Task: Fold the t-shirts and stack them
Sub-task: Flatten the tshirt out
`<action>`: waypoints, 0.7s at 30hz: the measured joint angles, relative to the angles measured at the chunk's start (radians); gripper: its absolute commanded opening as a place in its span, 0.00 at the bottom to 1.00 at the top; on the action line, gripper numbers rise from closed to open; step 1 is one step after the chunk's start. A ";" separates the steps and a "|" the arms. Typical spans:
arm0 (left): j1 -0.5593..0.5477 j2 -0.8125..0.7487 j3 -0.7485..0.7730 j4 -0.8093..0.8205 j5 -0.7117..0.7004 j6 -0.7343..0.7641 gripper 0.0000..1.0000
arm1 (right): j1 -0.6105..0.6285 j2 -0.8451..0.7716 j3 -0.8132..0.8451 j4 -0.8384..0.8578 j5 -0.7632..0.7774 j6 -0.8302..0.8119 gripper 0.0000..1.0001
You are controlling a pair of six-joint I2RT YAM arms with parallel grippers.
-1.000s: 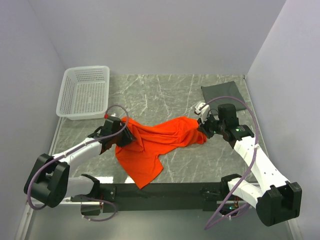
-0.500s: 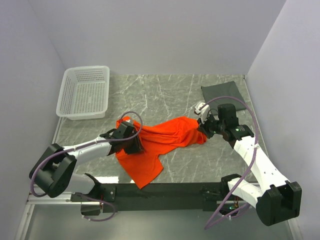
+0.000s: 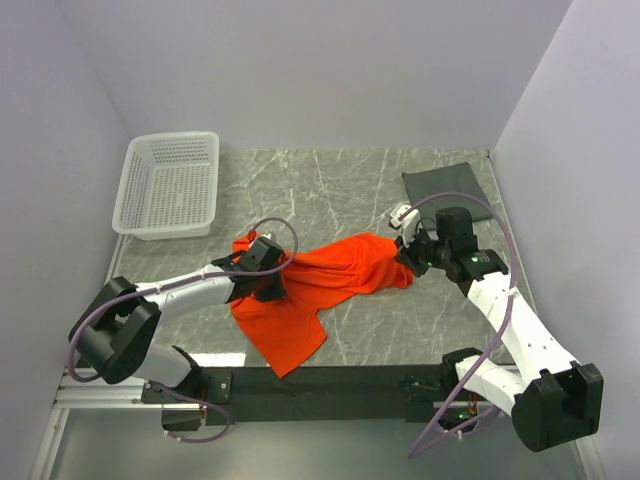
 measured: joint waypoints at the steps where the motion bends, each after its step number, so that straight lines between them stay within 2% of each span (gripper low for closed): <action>1: -0.005 -0.002 0.007 -0.010 -0.010 0.003 0.05 | 0.000 0.000 0.000 0.000 0.000 0.000 0.00; 2: -0.009 -0.006 0.016 -0.025 -0.020 0.005 0.01 | 0.000 0.000 0.000 0.000 0.000 0.000 0.00; 13: -0.008 -0.192 0.124 -0.179 -0.103 0.040 0.01 | 0.000 -0.003 0.005 -0.009 -0.001 -0.003 0.00; 16: 0.013 -0.246 0.206 -0.237 -0.148 0.062 0.01 | -0.001 -0.010 0.044 -0.051 0.000 -0.016 0.00; 21: 0.049 -0.375 0.394 -0.293 -0.247 0.121 0.01 | -0.005 -0.051 0.201 -0.126 0.012 -0.044 0.00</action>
